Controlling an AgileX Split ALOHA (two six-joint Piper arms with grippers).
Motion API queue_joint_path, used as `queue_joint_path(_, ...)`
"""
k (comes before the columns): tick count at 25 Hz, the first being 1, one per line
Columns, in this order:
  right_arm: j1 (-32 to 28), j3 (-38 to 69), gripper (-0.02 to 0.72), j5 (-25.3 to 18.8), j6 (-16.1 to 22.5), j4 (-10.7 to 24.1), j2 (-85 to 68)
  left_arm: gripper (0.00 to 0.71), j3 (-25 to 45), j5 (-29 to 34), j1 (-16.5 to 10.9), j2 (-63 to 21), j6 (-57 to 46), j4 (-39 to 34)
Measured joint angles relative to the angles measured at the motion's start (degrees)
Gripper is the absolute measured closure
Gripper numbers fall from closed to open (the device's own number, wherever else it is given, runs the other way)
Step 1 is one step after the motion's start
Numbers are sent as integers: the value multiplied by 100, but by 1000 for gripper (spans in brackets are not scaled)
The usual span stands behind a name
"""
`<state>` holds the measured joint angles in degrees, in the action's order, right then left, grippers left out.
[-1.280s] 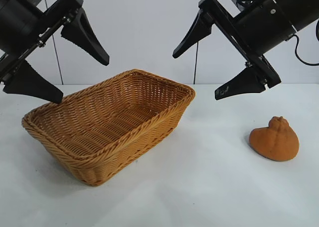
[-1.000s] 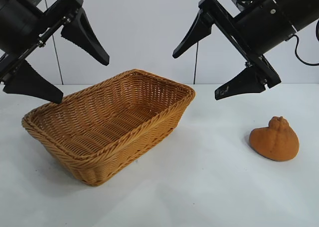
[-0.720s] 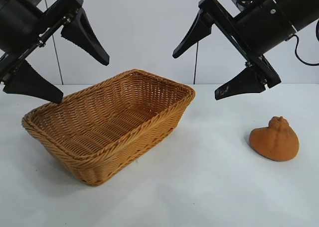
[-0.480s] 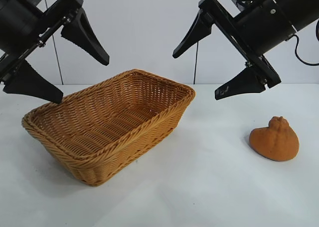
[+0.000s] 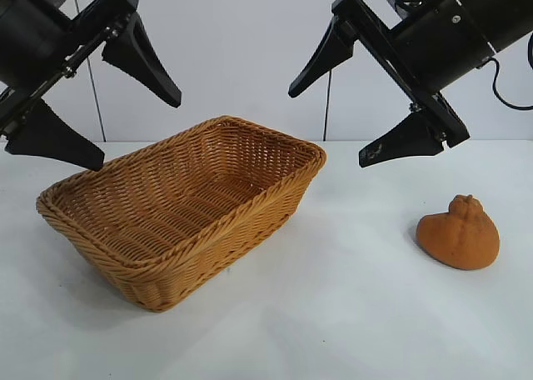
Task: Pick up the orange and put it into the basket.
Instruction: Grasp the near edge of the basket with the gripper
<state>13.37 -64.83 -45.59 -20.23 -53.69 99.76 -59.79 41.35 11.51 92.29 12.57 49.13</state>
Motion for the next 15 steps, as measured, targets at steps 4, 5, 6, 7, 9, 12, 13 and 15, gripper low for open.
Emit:
queue_joint_path(4, 0, 0, 10, 0, 0, 0, 0, 37, 0, 61, -149, -325, -234, -128)
queue_joint_path(5, 0, 0, 10, 0, 0, 0, 0, 37, 0, 71, -153, -472, -413, -221)
queue_joint_path(6, 0, 0, 10, 0, 0, 0, 0, 37, 0, 86, -153, -621, -607, -376)
queue_joint_path(7, 0, 0, 10, 0, 0, 0, 0, 37, 0, 119, -153, -768, -868, -553)
queue_joint_path(9, 0, 0, 10, 0, 0, 0, 0, 37, 22, 209, -153, -996, -1439, -914)
queue_joint_path(12, 0, 0, 10, 0, 0, 0, 0, 37, 126, 349, -153, -1239, -2266, -1500)
queue_joint_path(13, 0, 0, 10, 0, 0, 0, 0, 37, 141, 383, -153, -1283, -2483, -1688)
queue_joint_path(15, 0, 0, 10, 0, 0, 0, 0, 37, 155, 462, -145, -1310, -3019, -2052)
